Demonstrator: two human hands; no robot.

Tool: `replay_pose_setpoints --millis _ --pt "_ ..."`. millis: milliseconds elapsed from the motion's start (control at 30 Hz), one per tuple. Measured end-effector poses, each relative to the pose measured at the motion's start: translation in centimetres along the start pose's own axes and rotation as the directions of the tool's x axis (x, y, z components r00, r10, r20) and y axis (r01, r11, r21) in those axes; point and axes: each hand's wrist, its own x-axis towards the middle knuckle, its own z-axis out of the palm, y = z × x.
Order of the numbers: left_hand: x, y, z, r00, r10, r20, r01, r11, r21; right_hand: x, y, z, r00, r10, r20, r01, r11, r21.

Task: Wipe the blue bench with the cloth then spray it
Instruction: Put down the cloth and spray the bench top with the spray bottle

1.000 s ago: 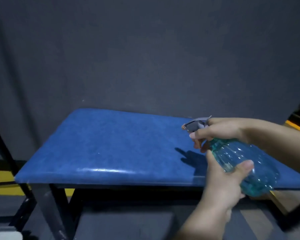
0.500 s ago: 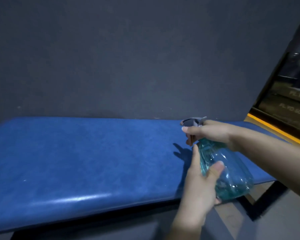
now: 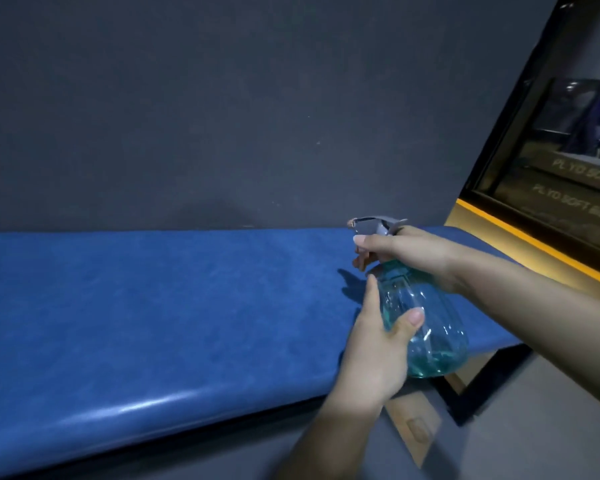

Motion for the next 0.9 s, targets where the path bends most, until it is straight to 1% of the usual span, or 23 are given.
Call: replay_pose_setpoints --millis 33,100,200,300,400,467,533,600,700,800,900 --pt "0.6 0.1 1.1 1.000 0.003 0.020 -0.003 1.000 0.002 0.2 0.4 -1.2 1.000 0.007 0.016 -0.006 1.000 -0.017" --pt "1.6 0.6 3.3 0.997 -0.020 0.074 0.022 0.999 -0.027 0.6 1.3 -3.5 1.000 0.001 -0.005 -0.002 0.997 -0.083" --pt "3.4 1.5 5.6 0.984 -0.118 0.136 0.135 0.983 -0.127 1.6 2.3 -5.9 0.997 -0.005 -0.083 -0.005 0.992 -0.125" --pt "4.6 1.5 7.0 0.978 -0.161 0.135 0.179 0.974 -0.136 2.3 3.0 -7.7 0.999 0.035 -0.040 -0.041 0.987 -0.156" --pt "5.0 0.5 7.9 0.975 -0.161 0.155 0.186 0.969 -0.161 2.3 4.5 -9.0 0.998 0.069 0.012 -0.068 0.992 -0.110" --pt "5.2 -0.7 8.7 0.972 -0.172 0.161 0.196 0.969 -0.150 2.1 6.0 -9.5 0.996 0.086 0.016 -0.084 0.993 -0.087" --pt "5.1 -1.8 9.7 0.973 -0.173 0.154 0.190 0.976 -0.108 1.7 7.7 -9.8 0.997 0.073 -0.010 -0.074 0.994 -0.080" --pt "5.1 -2.1 10.5 0.972 -0.169 0.165 0.182 0.981 -0.071 1.2 9.0 -10.3 0.995 0.048 -0.083 -0.053 0.997 -0.053" --pt "6.1 -1.8 11.6 0.961 -0.201 0.187 0.203 0.979 0.008 0.9 9.9 -11.8 0.977 0.083 -0.196 -0.079 0.996 0.029" --pt "6.8 -1.4 12.2 0.947 -0.221 0.233 0.206 0.975 0.089 0.7 10.8 -13.4 0.971 0.136 -0.198 -0.121 0.989 0.087" --pt "7.6 -1.2 12.5 0.941 -0.222 0.254 0.215 0.975 0.056 0.8 11.2 -14.2 0.970 0.169 -0.173 -0.130 0.968 0.215"
